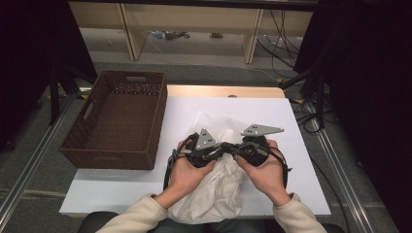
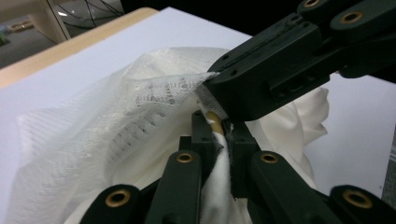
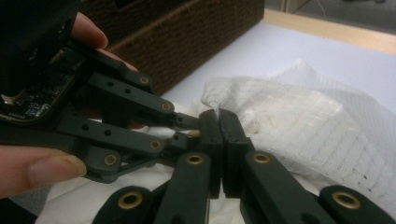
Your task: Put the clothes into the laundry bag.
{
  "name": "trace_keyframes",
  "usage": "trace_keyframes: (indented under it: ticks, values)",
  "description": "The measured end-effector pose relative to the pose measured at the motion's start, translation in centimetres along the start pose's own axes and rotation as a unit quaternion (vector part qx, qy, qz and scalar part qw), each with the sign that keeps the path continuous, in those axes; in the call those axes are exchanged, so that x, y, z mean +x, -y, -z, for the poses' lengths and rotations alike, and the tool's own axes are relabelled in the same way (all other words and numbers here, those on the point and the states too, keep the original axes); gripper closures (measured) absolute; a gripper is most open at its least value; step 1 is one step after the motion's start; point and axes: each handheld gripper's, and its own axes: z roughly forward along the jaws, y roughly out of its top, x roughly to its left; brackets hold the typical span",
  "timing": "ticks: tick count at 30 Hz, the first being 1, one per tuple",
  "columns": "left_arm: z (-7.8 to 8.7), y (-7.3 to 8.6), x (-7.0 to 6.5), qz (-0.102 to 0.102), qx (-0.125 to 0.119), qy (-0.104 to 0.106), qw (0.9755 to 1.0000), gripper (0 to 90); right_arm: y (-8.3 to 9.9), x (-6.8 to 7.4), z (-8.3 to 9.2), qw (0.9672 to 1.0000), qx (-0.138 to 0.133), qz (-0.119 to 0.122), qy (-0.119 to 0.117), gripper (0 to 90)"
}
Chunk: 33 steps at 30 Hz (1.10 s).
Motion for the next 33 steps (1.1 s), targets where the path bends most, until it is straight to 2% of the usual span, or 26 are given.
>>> trace_keyframes:
  ticks: [1, 2, 3, 4, 5, 6, 7, 8, 9, 10, 11, 12, 14, 15, 16, 17, 19, 20, 22, 24, 25, 27, 28, 29, 30, 33]
  values:
    - [-0.1, -0.1, -0.1, 0.007, -0.005, -0.004, 1.0000, 84.1, -0.1, 0.1, 0.1, 1.0000, -0.004, 0.006, -0.004, 90.0]
    - [-0.3, -0.1, 0.1, 0.003, -0.008, -0.016, 0.9998, 84.1, -0.2, 0.2, 0.3, 1.0000, -0.005, 0.008, 0.001, 90.0]
    - [-0.6, 0.0, 0.4, -0.001, -0.001, -0.021, 0.9998, 84.1, -0.2, 0.2, 0.3, 0.9999, -0.007, 0.006, -0.005, 90.0]
    - [-1.1, 0.1, 0.7, 0.000, -0.002, -0.031, 0.9995, 84.1, -0.2, 0.2, 0.3, 0.9999, -0.002, 0.014, -0.009, 90.0]
    - [-1.7, 0.4, 1.3, -0.008, 0.006, -0.041, 0.9991, 84.1, -0.1, 0.4, 0.2, 0.9999, 0.004, 0.007, -0.010, 90.0]
    - [-2.5, 0.8, 1.8, -0.010, 0.011, -0.055, 0.9984, 84.0, 0.0, 0.3, 0.0, 0.9999, 0.001, 0.012, -0.007, 90.0]
    - [-3.4, 1.2, 2.5, -0.005, 0.017, -0.062, 0.9979, 84.0, 0.1, 0.3, -0.2, 0.9999, 0.008, 0.014, -0.003, 90.0]
    - [-4.2, 1.8, 3.0, 0.012, 0.020, -0.064, 0.9977, 83.9, 0.2, 0.1, -0.4, 0.9998, 0.010, 0.017, -0.004, 90.0]
    - [-4.8, 2.1, 3.3, 0.024, 0.019, -0.064, 0.9975, 83.8, 0.4, 0.1, -0.6, 0.9998, 0.015, -0.002, -0.010, 90.0]
    - [-5.0, 2.2, 3.4, 0.022, 0.015, -0.068, 0.9973, 83.6, 0.5, -0.2, -0.8, 0.9998, 0.020, 0.001, -0.009, 90.0]
    - [-5.0, 2.1, 3.4, 0.013, 0.019, -0.066, 0.9975, 83.1, 0.6, -0.5, -0.9, 0.9998, 0.017, 0.007, -0.011, 90.0]
    - [-4.9, 2.0, 3.4, 0.009, 0.017, -0.062, 0.9979, 82.2, 0.6, -0.5, -0.8, 0.9996, 0.022, -0.013, -0.008, 90.0]
    - [-4.4, 1.9, 3.1, -0.001, 0.012, -0.057, 0.9983, 76.8, 0.5, -0.9, -0.7, 0.9998, 0.014, -0.013, -0.007, 90.0]
    - [-4.2, 1.9, 3.0, -0.007, 0.012, -0.057, 0.9983, 72.3, 0.4, -1.0, -0.5, 0.9999, 0.012, -0.012, 0.000, 90.0]
    - [-4.0, 1.8, 2.8, -0.002, 0.007, -0.053, 0.9986, 66.6, 0.4, -1.1, -0.4, 0.9998, 0.005, -0.015, 0.009, 90.0]
    - [-3.6, 1.8, 2.8, -0.006, 0.011, -0.050, 0.9987, 60.6, 0.4, -1.2, -0.3, 0.9998, 0.006, -0.020, 0.005, 90.0]
    - [-2.8, 1.7, 2.4, -0.012, 0.019, -0.046, 0.9987, 50.3, 0.5, -1.6, -0.2, 0.9998, 0.001, -0.010, 0.018, 90.0]
    - [-2.3, 1.6, 2.1, -0.016, 0.020, -0.045, 0.9986, 45.6, 0.5, -1.6, -0.3, 0.9997, 0.001, -0.020, 0.010, 90.0]
    - [-1.2, 1.6, 1.7, -0.028, 0.023, -0.044, 0.9984, 38.6, 0.5, -1.8, -0.2, 0.9997, 0.002, -0.015, 0.020, 90.0]
    - [-0.2, 1.6, 1.4, -0.029, 0.022, -0.043, 0.9984, 33.4, 0.4, -1.8, -0.2, 0.9996, 0.001, -0.016, 0.021, 90.0]
    - [0.3, 1.6, 1.3, -0.034, 0.024, -0.043, 0.9982, 31.8, 0.4, -1.8, -0.3, 0.9997, 0.001, -0.022, 0.012, 90.0]
    - [1.2, 1.8, 1.3, -0.044, 0.034, -0.047, 0.9974, 29.1, 0.4, -1.8, -0.2, 0.9997, 0.006, -0.020, 0.016, 90.0]
    - [1.4, 2.0, 1.4, -0.041, 0.037, -0.048, 0.9973, 28.4, 0.4, -1.8, -0.2, 0.9997, 0.004, -0.021, 0.012, 90.0]
    - [1.6, 2.2, 1.7, -0.046, 0.042, -0.051, 0.9968, 28.1, 0.4, -1.8, -0.2, 0.9997, 0.004, -0.020, 0.013, 90.0]
    - [1.4, 2.5, 1.9, -0.040, 0.039, -0.050, 0.9972, 28.5, 0.4, -1.8, -0.3, 0.9997, 0.005, -0.022, 0.012, 90.0]
    - [0.6, 3.3, 2.2, -0.036, 0.053, -0.030, 0.9975, 42.8, 0.4, -1.8, -0.3, 0.9995, 0.007, -0.013, 0.026, 90.0]
